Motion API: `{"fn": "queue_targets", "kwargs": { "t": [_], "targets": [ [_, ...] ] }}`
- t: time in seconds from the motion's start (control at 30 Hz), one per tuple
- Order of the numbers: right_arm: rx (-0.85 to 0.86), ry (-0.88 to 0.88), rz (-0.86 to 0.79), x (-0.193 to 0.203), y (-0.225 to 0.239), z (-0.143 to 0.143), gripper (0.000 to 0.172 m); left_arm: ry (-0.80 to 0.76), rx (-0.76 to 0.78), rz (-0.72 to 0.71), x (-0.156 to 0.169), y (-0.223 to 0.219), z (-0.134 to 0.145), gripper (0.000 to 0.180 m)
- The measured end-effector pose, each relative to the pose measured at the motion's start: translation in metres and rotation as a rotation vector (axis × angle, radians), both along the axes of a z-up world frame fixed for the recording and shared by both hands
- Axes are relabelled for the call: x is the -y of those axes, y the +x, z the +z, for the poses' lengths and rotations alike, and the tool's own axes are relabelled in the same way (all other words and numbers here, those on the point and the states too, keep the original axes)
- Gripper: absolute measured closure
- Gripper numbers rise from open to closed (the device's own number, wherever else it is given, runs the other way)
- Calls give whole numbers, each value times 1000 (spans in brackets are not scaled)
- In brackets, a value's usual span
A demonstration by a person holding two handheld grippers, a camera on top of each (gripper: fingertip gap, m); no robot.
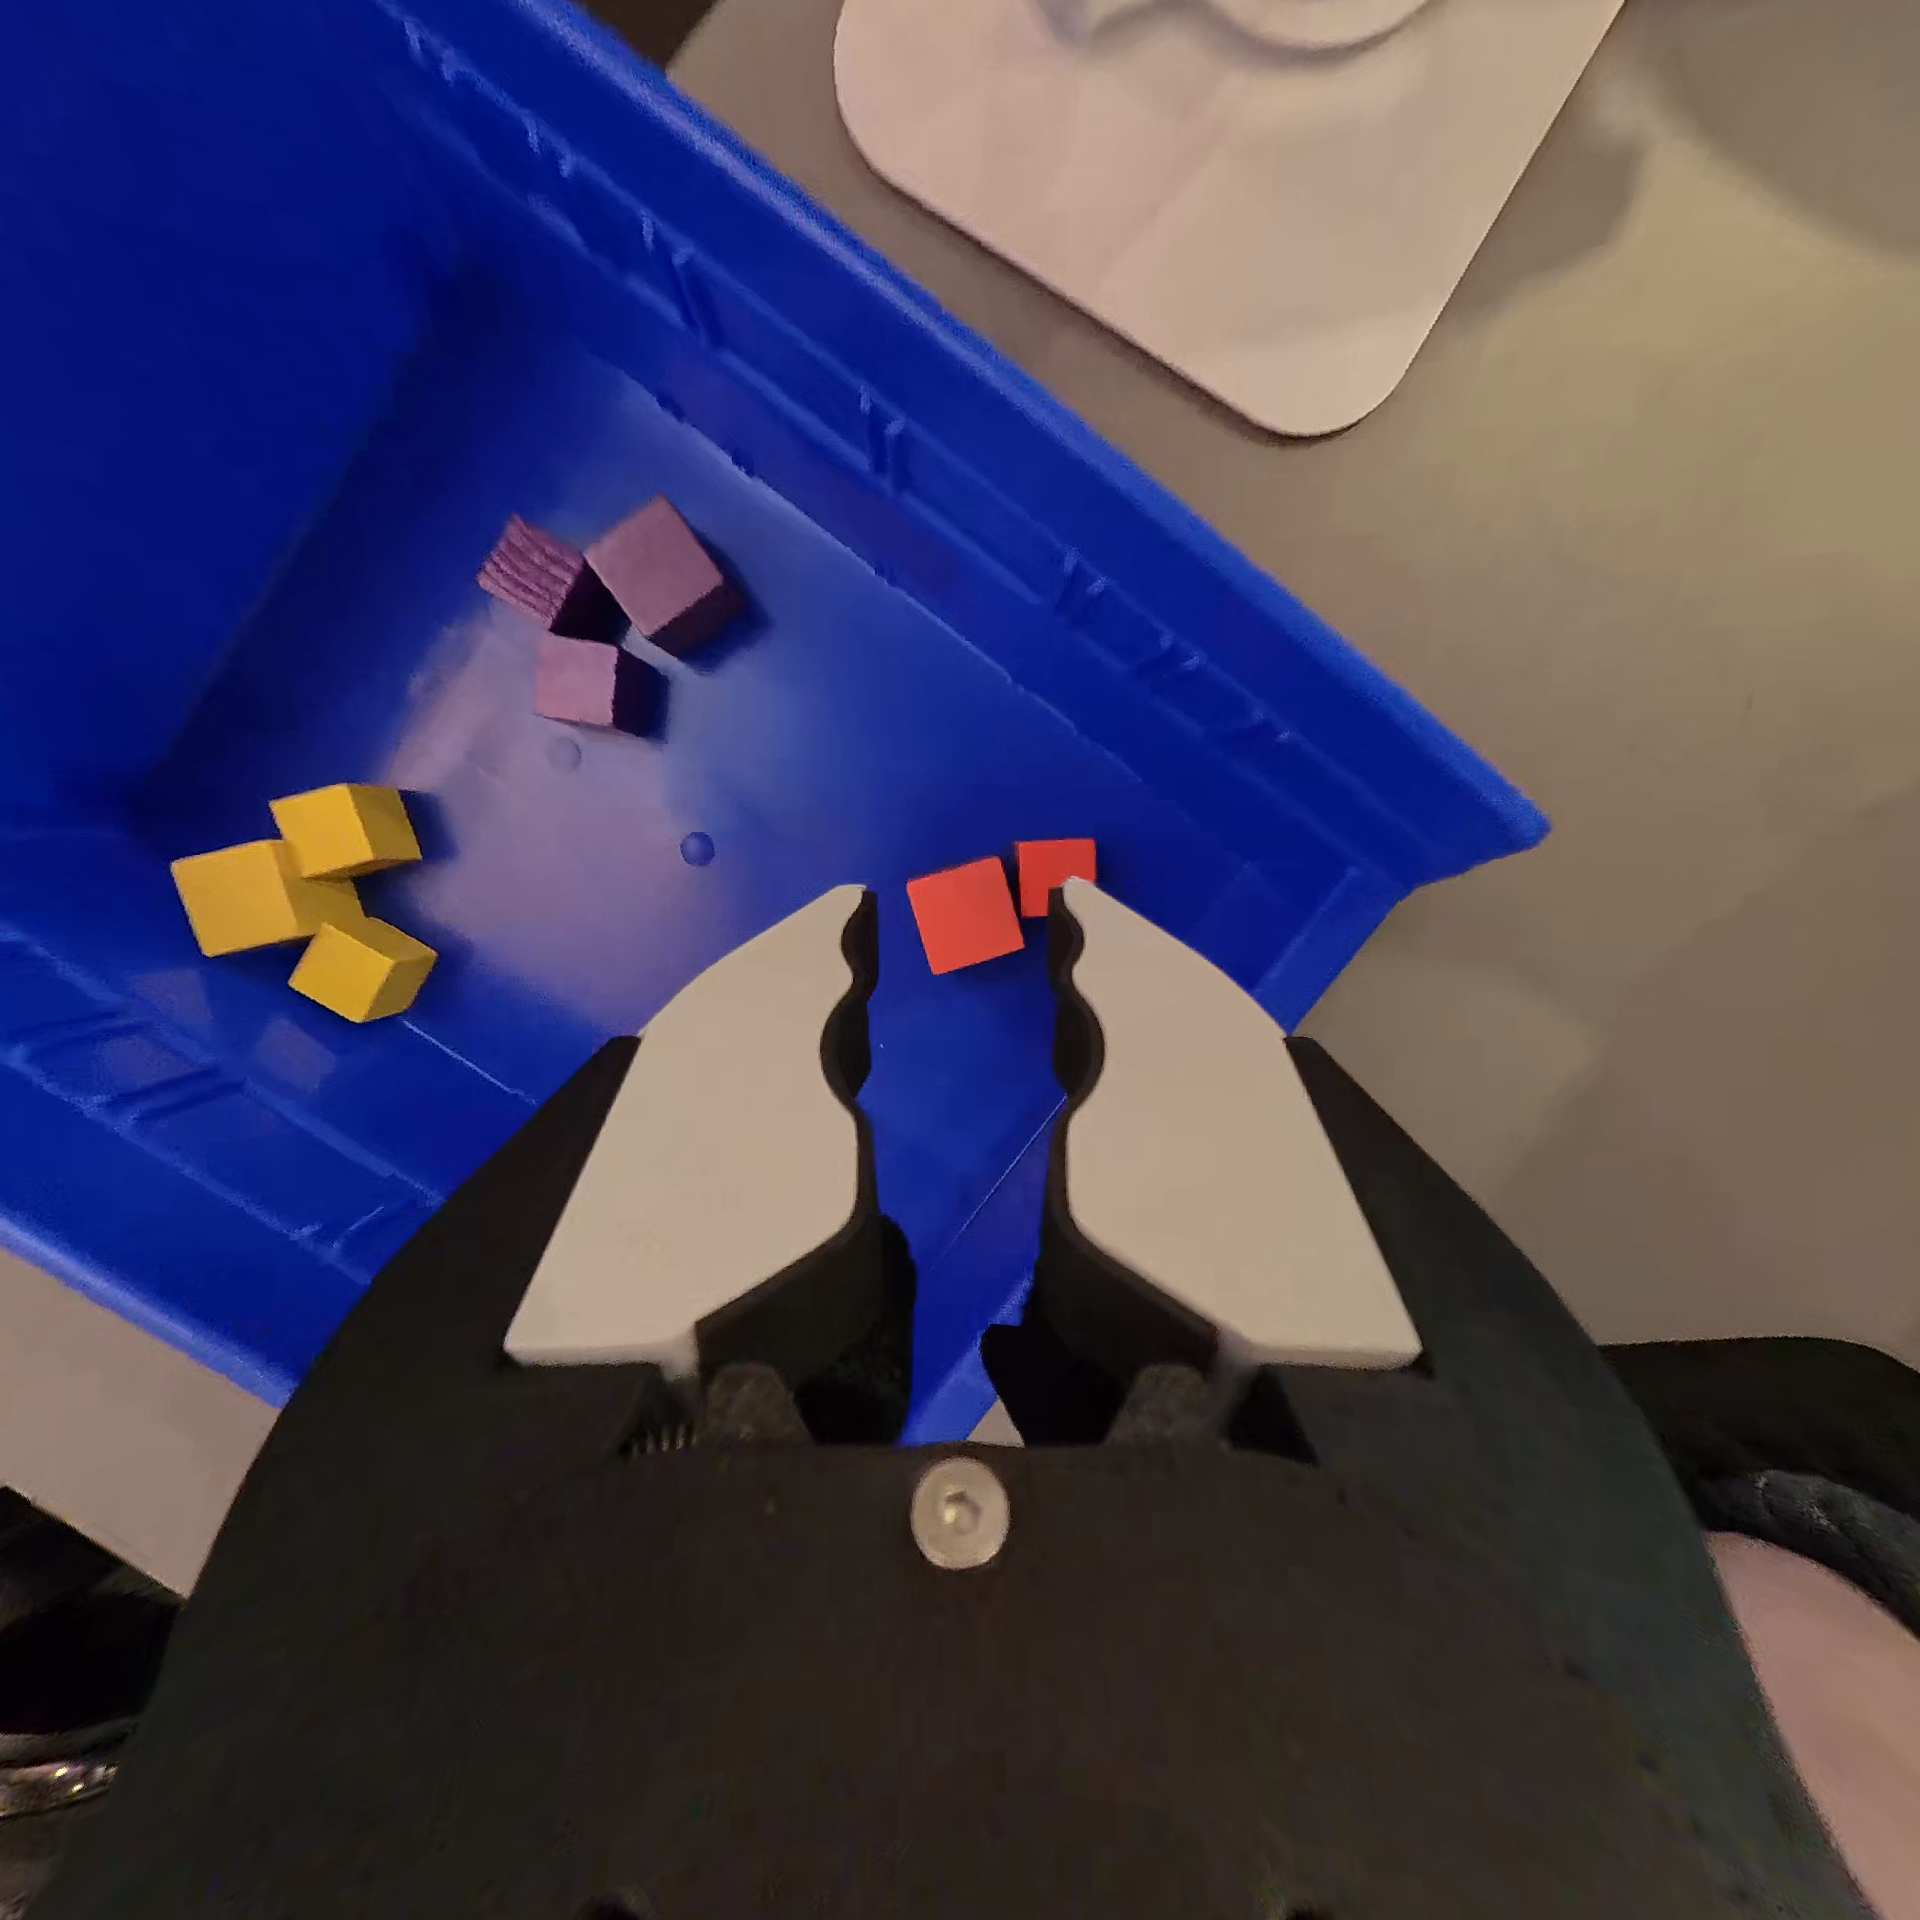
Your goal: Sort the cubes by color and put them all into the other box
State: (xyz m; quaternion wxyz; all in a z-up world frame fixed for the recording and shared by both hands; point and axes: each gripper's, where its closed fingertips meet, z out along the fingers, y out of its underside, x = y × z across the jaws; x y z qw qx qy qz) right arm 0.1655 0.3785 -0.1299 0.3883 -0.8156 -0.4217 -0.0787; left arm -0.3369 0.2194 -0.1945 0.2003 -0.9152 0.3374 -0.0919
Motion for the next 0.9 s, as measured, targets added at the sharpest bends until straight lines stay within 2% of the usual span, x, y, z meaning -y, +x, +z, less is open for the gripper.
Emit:
{"fn": "queue_targets", "kwargs": {
  "t": [0.67, 0.9],
  "targets": [
    [-12, 6, 36, 4, -8, 4, 144, -276, -104, 14, 4, 2, -72, 146],
    [-13, 5, 45, 5, -11, 4, 144, -305, -77, -11, 9, 8, -73, 152]
  ]
}}
